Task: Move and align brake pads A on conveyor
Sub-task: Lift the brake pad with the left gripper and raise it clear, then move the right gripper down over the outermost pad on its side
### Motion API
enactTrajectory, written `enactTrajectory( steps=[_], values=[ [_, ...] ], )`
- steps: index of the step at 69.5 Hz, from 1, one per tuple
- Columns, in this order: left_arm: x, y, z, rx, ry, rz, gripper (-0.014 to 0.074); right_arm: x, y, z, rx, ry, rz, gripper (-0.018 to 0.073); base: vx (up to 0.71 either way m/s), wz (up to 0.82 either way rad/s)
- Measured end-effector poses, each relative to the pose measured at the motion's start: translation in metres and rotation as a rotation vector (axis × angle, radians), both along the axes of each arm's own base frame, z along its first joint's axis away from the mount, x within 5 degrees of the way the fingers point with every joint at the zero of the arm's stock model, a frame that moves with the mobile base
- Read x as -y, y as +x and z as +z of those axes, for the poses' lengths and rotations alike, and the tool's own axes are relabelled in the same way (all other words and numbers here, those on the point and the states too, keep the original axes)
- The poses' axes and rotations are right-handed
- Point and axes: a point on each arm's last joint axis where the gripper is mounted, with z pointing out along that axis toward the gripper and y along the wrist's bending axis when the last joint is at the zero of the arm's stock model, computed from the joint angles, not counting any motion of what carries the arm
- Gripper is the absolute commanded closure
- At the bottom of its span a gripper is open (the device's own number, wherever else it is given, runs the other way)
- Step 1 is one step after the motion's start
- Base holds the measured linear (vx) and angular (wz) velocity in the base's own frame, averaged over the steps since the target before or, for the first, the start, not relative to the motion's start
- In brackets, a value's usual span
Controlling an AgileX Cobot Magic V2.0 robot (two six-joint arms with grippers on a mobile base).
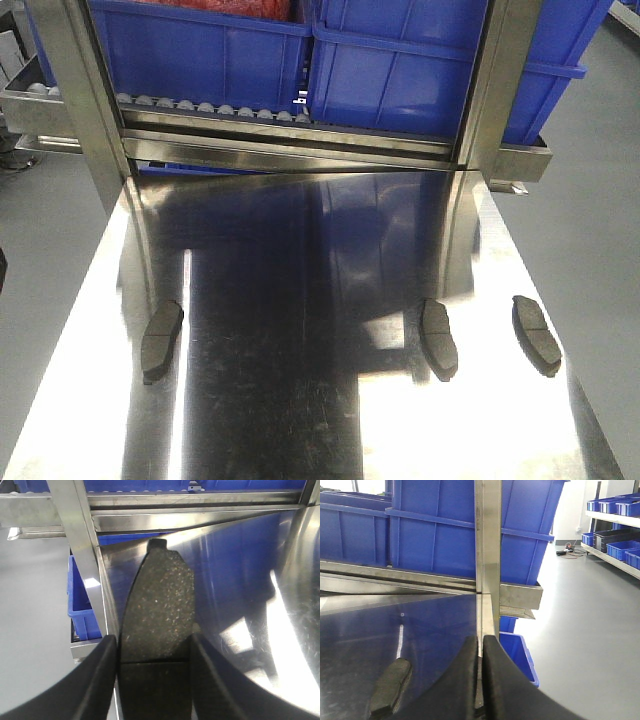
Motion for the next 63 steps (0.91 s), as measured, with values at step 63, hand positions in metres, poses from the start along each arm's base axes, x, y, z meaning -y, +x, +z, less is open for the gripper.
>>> enactTrajectory(
  steps=[63],
  values=[
    [0.0, 0.0, 0.0, 0.0, 0.0, 0.0, 0.0524, -0.0002, -0.0007, 0.0097, 0.054, -0.023, 0.002, 0.0553, 0.0, 0.0]
  ],
)
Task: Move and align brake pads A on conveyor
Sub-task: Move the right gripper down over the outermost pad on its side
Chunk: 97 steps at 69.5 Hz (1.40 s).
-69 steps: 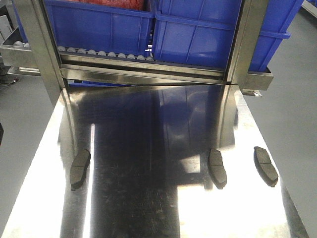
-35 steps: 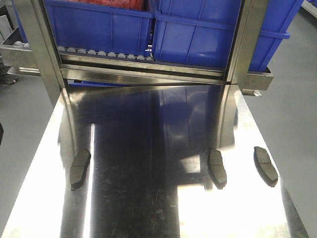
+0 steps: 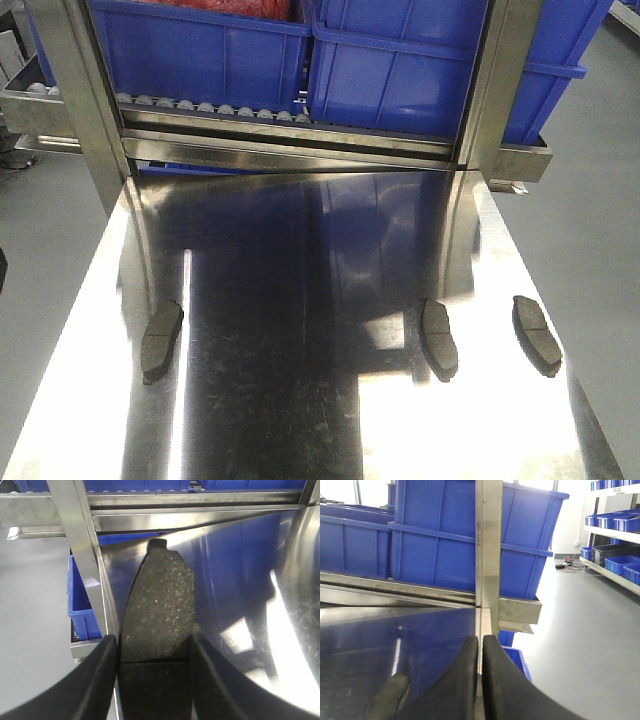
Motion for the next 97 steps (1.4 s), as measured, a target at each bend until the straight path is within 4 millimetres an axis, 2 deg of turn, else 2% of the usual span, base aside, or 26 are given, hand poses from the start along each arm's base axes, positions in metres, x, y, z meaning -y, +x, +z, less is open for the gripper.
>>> enactTrajectory(
  steps=[4, 9, 19, 24, 31, 41, 49, 55, 64, 69, 87, 97],
  values=[
    [0.0, 0.0, 0.0, 0.0, 0.0, 0.0, 0.0524, 0.0, 0.0, 0.013, -0.002, -0.033, -0.003, 0.0553, 0.0, 0.0],
    [0.0, 0.0, 0.0, 0.0, 0.0, 0.0, 0.0524, 0.0, 0.002, 0.04, -0.004, -0.084, -0.007, 0.0553, 0.0, 0.0],
    [0.0, 0.0, 0.0, 0.0, 0.0, 0.0, 0.0524, 0.001, 0.021, 0.094, -0.091, -0.126, -0.011, 0.0553, 0.0, 0.0],
    [0.0, 0.0, 0.0, 0.0, 0.0, 0.0, 0.0524, 0.001, 0.034, 0.111, -0.159, -0.129, -0.011, 0.0553, 0.0, 0.0],
    [0.0, 0.0, 0.0, 0.0, 0.0, 0.0, 0.0524, 0.001, 0.056, 0.123, -0.29, -0.131, -0.011, 0.0553, 0.0, 0.0],
    [0.0, 0.0, 0.0, 0.0, 0.0, 0.0, 0.0524, 0.002, 0.083, 0.114, -0.49, -0.13, -0.006, 0.0528, 0.0, 0.0],
    [0.0, 0.0, 0.0, 0.0, 0.0, 0.0, 0.0524, 0.001, 0.099, 0.099, -0.611, -0.082, -0.012, 0.0421, 0.0, 0.0],
    [0.0, 0.0, 0.0, 0.0, 0.0, 0.0, 0.0524, 0.001, 0.108, 0.088, -0.694, -0.034, -0.025, 0.0257, 0.0, 0.0],
    [0.0, 0.0, 0.0, 0.0, 0.0, 0.0, 0.0524, 0.001, 0.119, 0.076, -0.774, -0.027, -0.032, -0.0048, 0.0, 0.0],
    [0.0, 0.0, 0.0, 0.0, 0.0, 0.0, 0.0524, 0.001, 0.124, 0.071, -0.793, -0.034, -0.033, -0.0162, 0.0, 0.0],
    [0.0, 0.0, 0.0, 0.0, 0.0, 0.0, 0.0524, 0.0, 0.146, 0.062, -0.805, -0.028, -0.027, -0.0138, 0.0, 0.0],
    [0.0, 0.0, 0.0, 0.0, 0.0, 0.0, 0.0524, 0.0, 0.168, 0.058, -0.879, -0.027, -0.029, -0.01, 0.0, 0.0]
  ],
)
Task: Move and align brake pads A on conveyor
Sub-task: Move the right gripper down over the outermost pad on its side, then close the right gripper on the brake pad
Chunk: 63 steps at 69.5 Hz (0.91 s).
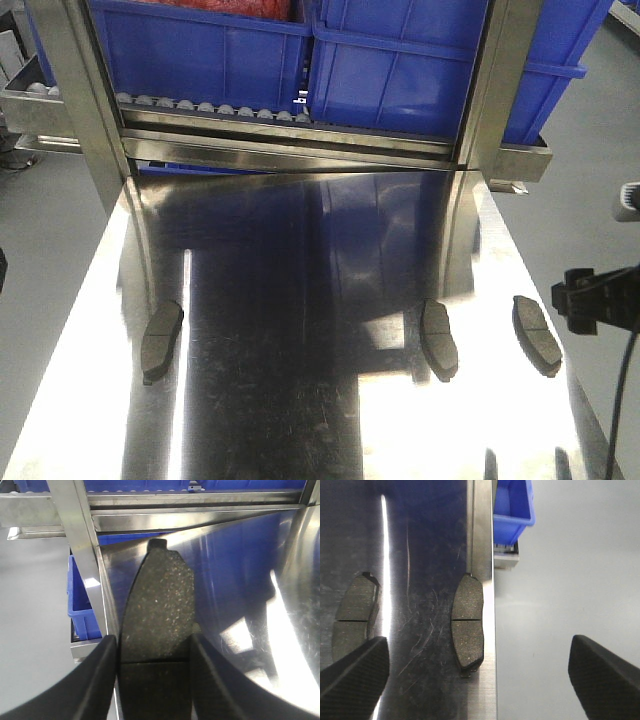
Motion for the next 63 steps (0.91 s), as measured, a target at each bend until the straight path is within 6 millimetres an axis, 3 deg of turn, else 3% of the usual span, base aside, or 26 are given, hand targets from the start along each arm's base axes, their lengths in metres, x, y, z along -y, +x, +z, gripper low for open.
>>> enactTrajectory(
  steps=[15, 34, 63],
  values=[
    [0.0, 0.0, 0.0, 0.0, 0.0, 0.0, 0.0524, 0.0, 0.042, -0.011, -0.176, 0.0, -0.011, -0.0071, 0.0, 0.0],
    [0.0, 0.0, 0.0, 0.0, 0.0, 0.0, 0.0524, -0.003, 0.088, -0.046, -0.411, 0.026, -0.018, -0.003, 0.0, 0.0],
    [0.0, 0.0, 0.0, 0.0, 0.0, 0.0, 0.0524, -0.007, 0.109, -0.091, -0.527, 0.048, 0.007, -0.0006, 0.0, 0.0]
  ],
)
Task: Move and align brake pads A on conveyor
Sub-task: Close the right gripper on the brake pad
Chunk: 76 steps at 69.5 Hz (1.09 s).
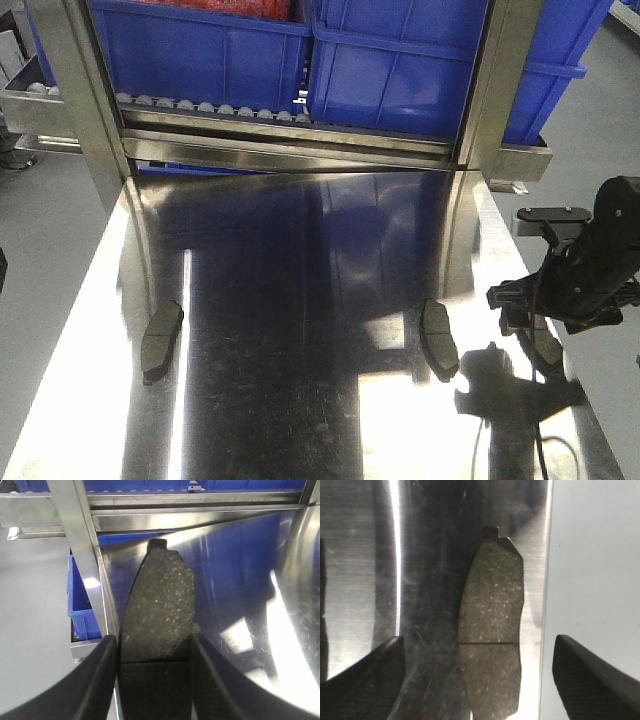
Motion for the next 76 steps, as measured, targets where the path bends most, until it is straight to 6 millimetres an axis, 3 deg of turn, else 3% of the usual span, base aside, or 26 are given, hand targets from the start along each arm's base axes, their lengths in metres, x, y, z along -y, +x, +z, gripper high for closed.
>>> enactTrajectory(
  steps=[14, 47, 76],
  values=[
    [0.0, 0.0, 0.0, 0.0, 0.0, 0.0, 0.0524, -0.0001, 0.0023, -0.0075, -0.009, -0.001, 0.005, 0.001, 0.0, 0.0],
    [0.0, 0.0, 0.0, 0.0, 0.0, 0.0, 0.0524, -0.0001, 0.0035, -0.0101, -0.008, -0.002, 0.01, 0.0162, 0.0, 0.0],
    [0.0, 0.0, 0.0, 0.0, 0.0, 0.0, 0.0524, 0.0, 0.0037, -0.0101, -0.006, -0.005, 0.022, 0.0464, 0.0, 0.0]
  ],
)
